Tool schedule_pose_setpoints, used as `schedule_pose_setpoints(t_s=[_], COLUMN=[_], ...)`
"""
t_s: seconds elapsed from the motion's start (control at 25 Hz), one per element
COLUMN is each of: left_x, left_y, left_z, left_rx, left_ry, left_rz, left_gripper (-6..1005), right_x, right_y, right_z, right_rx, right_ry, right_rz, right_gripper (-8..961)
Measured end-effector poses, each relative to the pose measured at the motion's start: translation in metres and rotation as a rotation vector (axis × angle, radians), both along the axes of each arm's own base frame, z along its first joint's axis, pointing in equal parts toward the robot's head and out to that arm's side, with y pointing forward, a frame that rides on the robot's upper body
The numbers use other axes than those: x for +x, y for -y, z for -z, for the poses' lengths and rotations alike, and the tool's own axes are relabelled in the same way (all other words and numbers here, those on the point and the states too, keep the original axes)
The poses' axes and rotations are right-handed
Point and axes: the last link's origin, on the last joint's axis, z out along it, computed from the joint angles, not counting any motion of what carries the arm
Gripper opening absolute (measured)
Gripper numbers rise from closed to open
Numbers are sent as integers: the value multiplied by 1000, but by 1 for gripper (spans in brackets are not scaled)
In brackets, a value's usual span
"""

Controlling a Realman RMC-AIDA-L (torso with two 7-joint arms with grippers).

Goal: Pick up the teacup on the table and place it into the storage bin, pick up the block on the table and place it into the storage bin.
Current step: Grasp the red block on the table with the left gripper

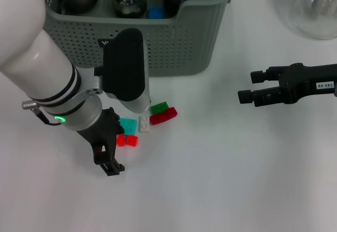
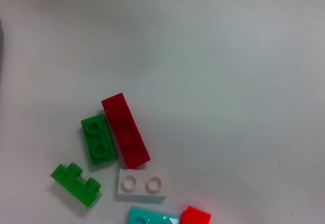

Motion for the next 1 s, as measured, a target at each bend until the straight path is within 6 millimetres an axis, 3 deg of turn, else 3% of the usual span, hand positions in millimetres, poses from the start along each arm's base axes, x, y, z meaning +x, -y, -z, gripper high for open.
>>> schedule_pose_setpoints(t_s=[1.0], left_x=[1], left_y=[4], left_z=[-1], left_rx=[-29], left_ry=[-7], left_rz=[-10], left_gripper=[787], right_x=[0], right_y=[0], right_z=[-1], right_rx=[-2], right_ry=[1], right_rz=[-2], right_gripper=[946])
